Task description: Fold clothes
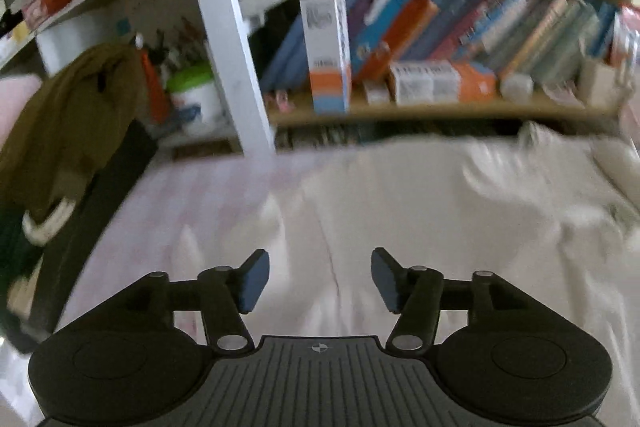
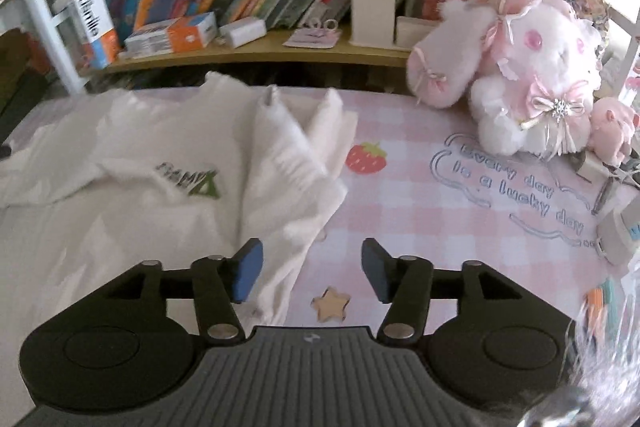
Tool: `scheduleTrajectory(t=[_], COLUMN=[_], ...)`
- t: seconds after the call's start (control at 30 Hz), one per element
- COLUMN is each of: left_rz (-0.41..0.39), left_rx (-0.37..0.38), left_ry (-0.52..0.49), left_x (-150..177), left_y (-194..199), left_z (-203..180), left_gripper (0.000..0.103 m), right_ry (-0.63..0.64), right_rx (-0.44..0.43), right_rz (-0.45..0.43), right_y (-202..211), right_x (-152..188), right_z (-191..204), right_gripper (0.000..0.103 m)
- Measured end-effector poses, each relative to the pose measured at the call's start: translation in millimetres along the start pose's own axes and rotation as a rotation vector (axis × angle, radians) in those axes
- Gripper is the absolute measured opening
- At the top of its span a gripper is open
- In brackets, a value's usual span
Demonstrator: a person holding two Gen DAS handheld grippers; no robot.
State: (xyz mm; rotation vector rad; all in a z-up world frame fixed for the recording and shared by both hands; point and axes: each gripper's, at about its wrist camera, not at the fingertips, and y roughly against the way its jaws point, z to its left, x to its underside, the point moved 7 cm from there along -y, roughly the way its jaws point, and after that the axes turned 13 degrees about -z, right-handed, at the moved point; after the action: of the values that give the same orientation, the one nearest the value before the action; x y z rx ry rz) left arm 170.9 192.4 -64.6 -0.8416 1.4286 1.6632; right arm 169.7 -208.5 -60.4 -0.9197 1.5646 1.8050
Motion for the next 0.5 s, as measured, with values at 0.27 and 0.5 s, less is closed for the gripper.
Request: scheduleTrajectory(t=[0.27,0.5], left_rz=[0.05,0.112], left_rx=[-0.084,-0.119], left_ry=[-0.003,0.022], left_x=[55.8,90.7], left_y=[55.0,76.3], left_z=[-2.3,-10.6], left_gripper=[0.069,0.069], right_ry=[0.017,0.094], right_rx=[0.016,0.001], right_rz=[0.024,-0.008], right_y=[17.4,3.7], right_x=[33.8,26.2], right_z=[15.4,25.7], right_gripper=[0.069,0.07])
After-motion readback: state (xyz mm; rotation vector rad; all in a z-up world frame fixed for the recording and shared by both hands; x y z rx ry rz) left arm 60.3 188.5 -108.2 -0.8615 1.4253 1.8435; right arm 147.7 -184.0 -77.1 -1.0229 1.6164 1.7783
